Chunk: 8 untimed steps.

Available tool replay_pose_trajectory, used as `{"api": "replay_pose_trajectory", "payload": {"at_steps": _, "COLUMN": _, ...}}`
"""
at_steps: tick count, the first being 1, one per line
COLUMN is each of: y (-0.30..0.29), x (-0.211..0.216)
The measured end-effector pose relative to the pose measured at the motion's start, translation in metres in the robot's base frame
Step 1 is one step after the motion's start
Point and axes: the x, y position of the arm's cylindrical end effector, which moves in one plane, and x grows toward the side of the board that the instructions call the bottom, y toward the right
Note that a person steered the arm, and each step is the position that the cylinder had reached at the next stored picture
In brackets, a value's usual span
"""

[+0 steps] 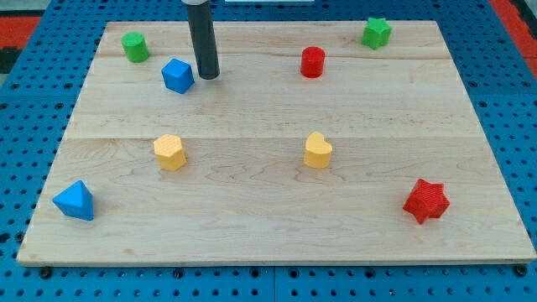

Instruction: Push the red circle towards top center

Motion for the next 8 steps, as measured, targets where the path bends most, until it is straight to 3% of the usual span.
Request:
{"api": "replay_pose_trajectory", "payload": {"at_steps": 4, "y": 0.017, "x": -0.006}}
{"api": "replay_pose_trajectory", "payload": {"at_steps": 6, "y": 0.11, "x": 0.0}}
{"api": "replay_pose_trajectory", "payload": {"at_steps": 8, "y": 0.1, "x": 0.019}}
